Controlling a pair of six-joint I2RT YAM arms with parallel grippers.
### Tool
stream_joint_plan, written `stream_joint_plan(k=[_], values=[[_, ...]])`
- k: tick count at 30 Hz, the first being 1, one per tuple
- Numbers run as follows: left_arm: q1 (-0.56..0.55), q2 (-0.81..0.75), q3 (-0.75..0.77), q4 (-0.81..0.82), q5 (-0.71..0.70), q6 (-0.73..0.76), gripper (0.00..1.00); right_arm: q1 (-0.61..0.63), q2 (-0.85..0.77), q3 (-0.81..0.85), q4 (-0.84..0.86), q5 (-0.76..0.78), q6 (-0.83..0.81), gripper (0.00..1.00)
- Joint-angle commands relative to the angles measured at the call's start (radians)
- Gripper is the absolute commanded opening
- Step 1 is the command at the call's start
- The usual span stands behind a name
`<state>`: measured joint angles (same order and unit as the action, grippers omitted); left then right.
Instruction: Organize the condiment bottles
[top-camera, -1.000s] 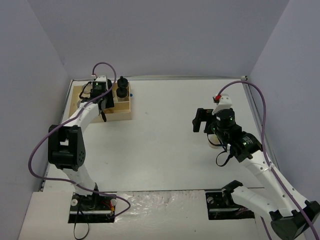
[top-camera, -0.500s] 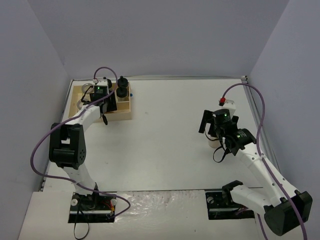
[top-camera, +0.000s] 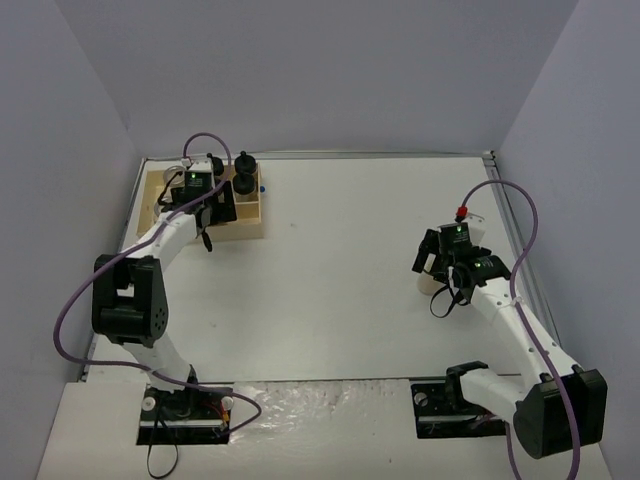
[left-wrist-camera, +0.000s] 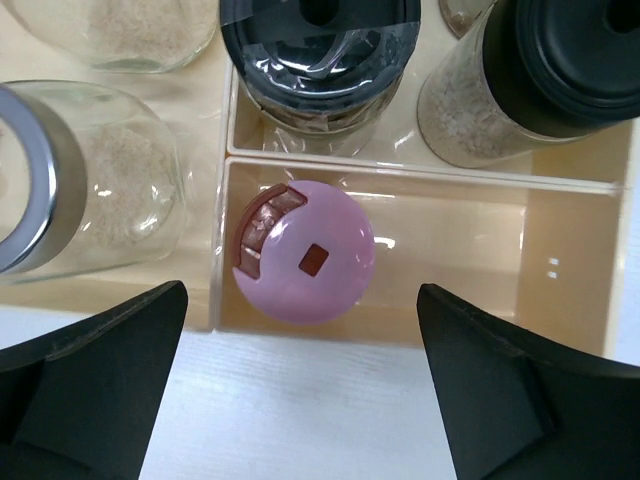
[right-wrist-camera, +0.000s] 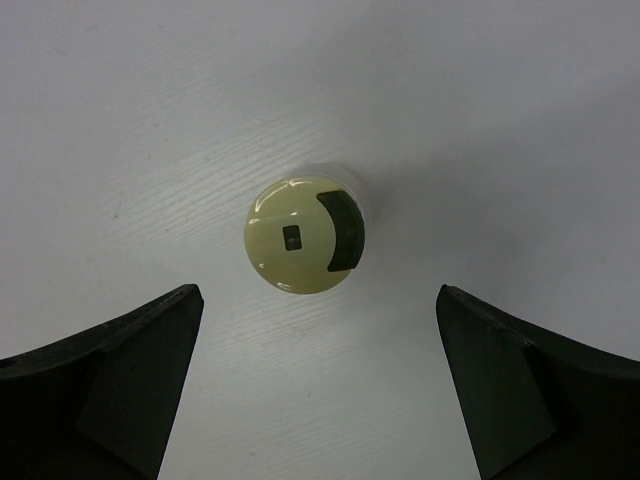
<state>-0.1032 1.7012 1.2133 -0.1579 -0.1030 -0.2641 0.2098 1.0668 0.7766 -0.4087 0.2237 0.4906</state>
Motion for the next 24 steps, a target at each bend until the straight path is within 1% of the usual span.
stream_joint_plan(k=[1,4,7,9,12,16,18,20,22,23,24], values=[[0.002,-0.145,0.044,-0.072,0.022,-0.039,0.97,-0.038,0.043,-0.012,0.055,-0.016,0.002,0.99],[0.002,-0.166,0.089,-0.156,0.058,-0.019,0.97,-0.055,0.066,-0.017,0.088,-0.038,-0.010,0.95],[0.002,-0.205,0.109,-0.246,0.078,0.001,0.97,-0.061,0.107,-0.017,0.116,-0.052,-0.022,0.88],[0.001,-0.244,0.108,-0.287,0.088,0.006,0.97,-0.060,0.128,-0.012,0.131,-0.052,-0.028,0.81],[0.002,-0.295,0.095,-0.322,0.104,0.003,0.97,-0.061,0.164,0.002,0.147,-0.059,-0.034,0.66],[0.002,-0.321,0.113,-0.386,0.150,0.010,0.97,-0.057,0.194,0.022,0.173,-0.103,-0.051,0.55],[0.000,-0.325,0.124,-0.405,0.166,0.016,0.97,-0.050,0.207,0.034,0.190,-0.123,-0.066,0.47],[0.002,-0.331,0.124,-0.411,0.181,0.016,0.97,-0.030,0.230,0.057,0.209,-0.146,-0.076,0.38],[0.002,-0.340,0.121,-0.415,0.201,0.014,0.97,0.016,0.258,0.096,0.231,-0.156,-0.083,0.30],[0.000,-0.344,0.118,-0.419,0.209,0.013,0.97,0.037,0.268,0.123,0.243,-0.149,-0.087,0.28],[0.000,-0.344,0.116,-0.423,0.222,0.011,0.97,0.084,0.288,0.139,0.253,-0.144,-0.096,0.26]])
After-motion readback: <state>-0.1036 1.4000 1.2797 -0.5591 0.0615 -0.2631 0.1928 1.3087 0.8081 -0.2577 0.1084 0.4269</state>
